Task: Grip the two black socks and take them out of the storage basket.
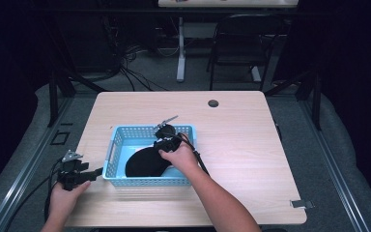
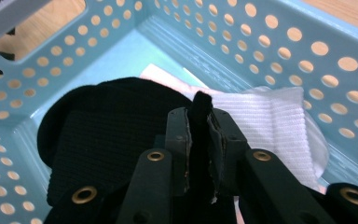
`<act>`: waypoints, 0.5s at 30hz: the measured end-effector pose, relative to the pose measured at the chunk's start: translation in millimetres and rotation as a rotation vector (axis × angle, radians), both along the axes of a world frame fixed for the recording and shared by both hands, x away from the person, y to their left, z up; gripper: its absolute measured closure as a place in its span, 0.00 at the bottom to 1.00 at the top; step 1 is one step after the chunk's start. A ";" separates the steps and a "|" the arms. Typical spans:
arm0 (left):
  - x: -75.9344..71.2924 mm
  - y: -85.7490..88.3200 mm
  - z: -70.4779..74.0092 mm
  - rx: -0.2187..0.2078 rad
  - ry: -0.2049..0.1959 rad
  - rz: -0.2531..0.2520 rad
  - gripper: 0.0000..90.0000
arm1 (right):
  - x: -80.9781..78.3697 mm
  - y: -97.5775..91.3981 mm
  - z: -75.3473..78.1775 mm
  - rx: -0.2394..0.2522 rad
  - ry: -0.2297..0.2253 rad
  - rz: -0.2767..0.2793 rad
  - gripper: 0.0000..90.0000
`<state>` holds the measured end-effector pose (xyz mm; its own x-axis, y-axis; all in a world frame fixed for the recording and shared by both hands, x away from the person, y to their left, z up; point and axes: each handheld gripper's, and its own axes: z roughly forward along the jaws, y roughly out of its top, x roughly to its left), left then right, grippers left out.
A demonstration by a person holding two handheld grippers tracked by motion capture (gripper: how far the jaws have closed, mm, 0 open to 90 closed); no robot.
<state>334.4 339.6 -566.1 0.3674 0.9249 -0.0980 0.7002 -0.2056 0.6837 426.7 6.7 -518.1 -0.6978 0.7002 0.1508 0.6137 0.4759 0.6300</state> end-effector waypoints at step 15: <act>0.3 -0.5 -0.5 0.003 0.001 -0.001 0.35 | -5.3 -3.7 -0.2 -0.045 0.154 -0.006 0.84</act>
<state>334.7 339.1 -566.6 0.3679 0.9249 -0.0961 0.7009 -0.2079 0.6822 421.4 3.0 -518.2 -0.6649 0.7125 0.2242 0.7043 0.4981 0.5058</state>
